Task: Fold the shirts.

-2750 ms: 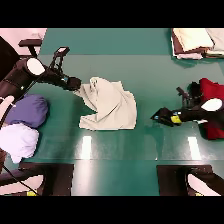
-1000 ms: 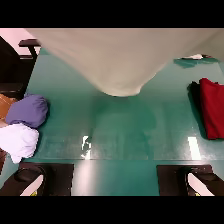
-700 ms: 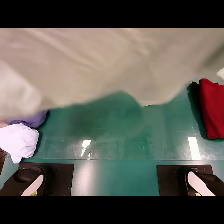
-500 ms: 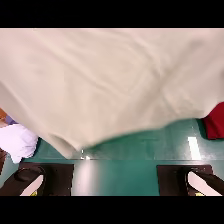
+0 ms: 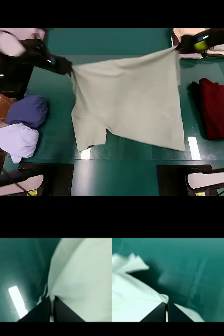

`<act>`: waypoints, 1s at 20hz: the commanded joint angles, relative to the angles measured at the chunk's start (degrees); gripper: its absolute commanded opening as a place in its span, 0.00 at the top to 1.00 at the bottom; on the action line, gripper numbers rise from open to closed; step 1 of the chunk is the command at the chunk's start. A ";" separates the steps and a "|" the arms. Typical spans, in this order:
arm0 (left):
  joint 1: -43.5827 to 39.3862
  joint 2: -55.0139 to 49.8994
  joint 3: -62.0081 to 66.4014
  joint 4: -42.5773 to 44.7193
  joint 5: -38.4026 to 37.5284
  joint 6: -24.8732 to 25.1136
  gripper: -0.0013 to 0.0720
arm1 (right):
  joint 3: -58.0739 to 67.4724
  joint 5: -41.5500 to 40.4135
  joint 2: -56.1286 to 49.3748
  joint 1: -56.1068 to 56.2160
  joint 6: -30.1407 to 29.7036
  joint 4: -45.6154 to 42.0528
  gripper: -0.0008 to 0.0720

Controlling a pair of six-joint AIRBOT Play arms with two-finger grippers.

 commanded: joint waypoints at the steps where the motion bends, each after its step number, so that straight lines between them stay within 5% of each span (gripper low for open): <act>1: 0.04 -10.32 -2.80 3.41 8.72 0.50 0.94 | -0.35 -2.73 -8.68 1.20 -0.02 0.31 0.96; 2: 0.04 -11.56 -2.80 4.85 11.80 0.48 0.94 | -0.26 -3.13 -9.68 1.14 -0.02 0.50 0.96; 3: 0.33 -12.09 -2.73 5.35 14.12 0.24 0.74 | -0.11 -3.21 -10.43 0.79 0.02 1.11 0.87; 4: 0.92 -12.07 -2.64 5.31 16.15 -2.10 0.34 | 0.57 -2.45 -10.91 0.20 0.02 2.62 0.52; 5: 1.77 -12.09 -1.81 5.16 16.06 -4.09 0.24 | 1.66 -1.42 -11.30 -0.72 0.02 4.92 0.39; 9: 8.44 -11.17 4.15 4.55 1.25 -4.17 0.24 | 3.56 7.69 -9.66 -5.75 -0.59 13.99 0.40; 12: 13.44 -9.46 1.01 0.31 -7.89 -1.14 0.24 | -6.47 11.02 -3.21 -8.20 -3.19 15.74 0.43; 20: 15.85 -0.31 -29.51 -8.94 -1.27 0.59 0.24 | -40.61 2.34 17.25 -8.83 -6.10 15.78 0.43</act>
